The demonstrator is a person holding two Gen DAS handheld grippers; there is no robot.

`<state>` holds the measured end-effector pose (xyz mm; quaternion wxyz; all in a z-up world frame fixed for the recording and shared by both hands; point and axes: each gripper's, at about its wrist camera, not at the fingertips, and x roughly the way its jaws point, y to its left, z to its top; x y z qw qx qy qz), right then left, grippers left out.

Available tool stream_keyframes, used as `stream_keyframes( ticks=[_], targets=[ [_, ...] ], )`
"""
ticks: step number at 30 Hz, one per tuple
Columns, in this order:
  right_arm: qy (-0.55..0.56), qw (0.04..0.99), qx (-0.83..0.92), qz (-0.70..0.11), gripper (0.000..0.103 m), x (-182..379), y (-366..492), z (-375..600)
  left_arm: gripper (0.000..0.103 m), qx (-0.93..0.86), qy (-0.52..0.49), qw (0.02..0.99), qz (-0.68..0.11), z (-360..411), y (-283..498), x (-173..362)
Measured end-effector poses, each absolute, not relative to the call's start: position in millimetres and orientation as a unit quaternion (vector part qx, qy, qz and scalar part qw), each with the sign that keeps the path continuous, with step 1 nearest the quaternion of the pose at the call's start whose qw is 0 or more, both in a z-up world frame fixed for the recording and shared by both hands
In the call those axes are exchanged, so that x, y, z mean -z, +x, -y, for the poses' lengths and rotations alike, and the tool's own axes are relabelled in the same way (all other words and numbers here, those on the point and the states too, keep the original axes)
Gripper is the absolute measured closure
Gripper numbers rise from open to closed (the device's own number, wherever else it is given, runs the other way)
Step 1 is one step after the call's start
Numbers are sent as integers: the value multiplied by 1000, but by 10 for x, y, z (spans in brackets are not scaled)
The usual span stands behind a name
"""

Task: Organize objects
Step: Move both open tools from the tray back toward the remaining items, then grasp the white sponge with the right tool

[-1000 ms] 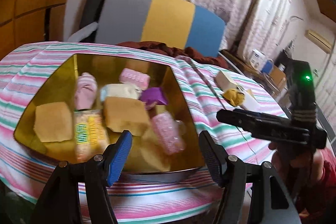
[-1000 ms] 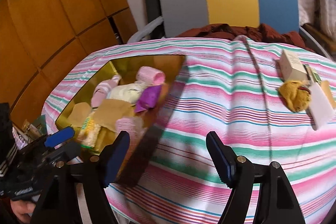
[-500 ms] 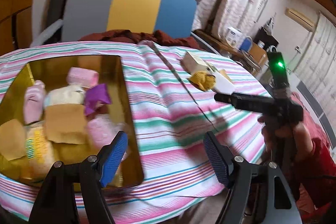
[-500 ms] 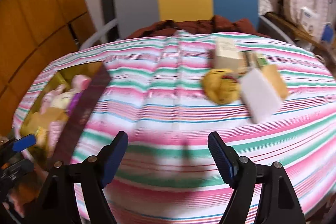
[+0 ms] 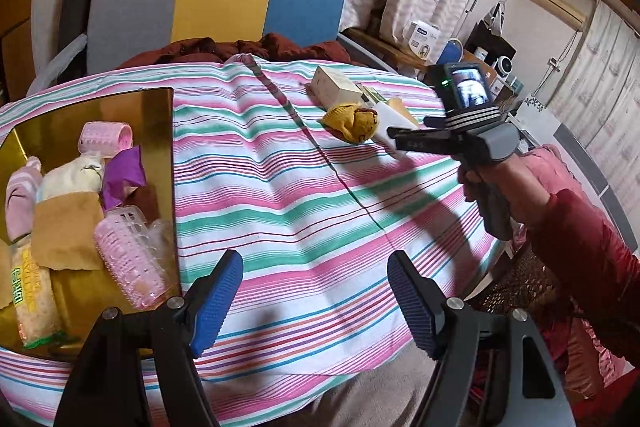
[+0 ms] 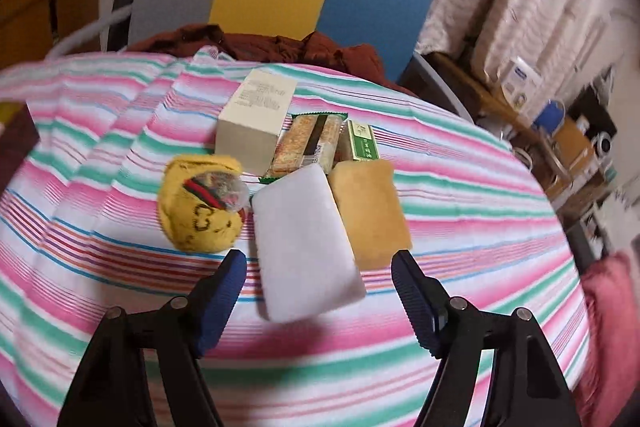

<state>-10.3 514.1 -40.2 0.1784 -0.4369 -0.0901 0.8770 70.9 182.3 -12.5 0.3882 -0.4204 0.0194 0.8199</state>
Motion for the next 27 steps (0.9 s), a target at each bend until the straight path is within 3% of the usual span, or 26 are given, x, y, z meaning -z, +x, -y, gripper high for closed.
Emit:
stream_keyframes(
  ticks=[8, 12, 16, 23, 27],
  targets=[
    [-464, 160, -858, 153, 27, 709, -369, -5057, 27, -826, -414, 382, -19, -1868, 751, 98],
    [-464, 158, -861, 135, 28, 714, -389, -5112, 27, -824, -419, 379, -20, -1900, 766, 141],
    [-467, 159, -859, 133, 41, 708, -377, -5125, 27, -822, -422, 383, -15, -1927, 761, 161],
    [-469, 161, -859, 129, 43, 696, -361, -5118, 27, -822, -421, 383, -14, -1920, 767, 165],
    [-467, 142, -869, 87, 43, 630, -334, -5157, 27, -823, -420, 381, -12, -1916, 761, 163]
  ],
)
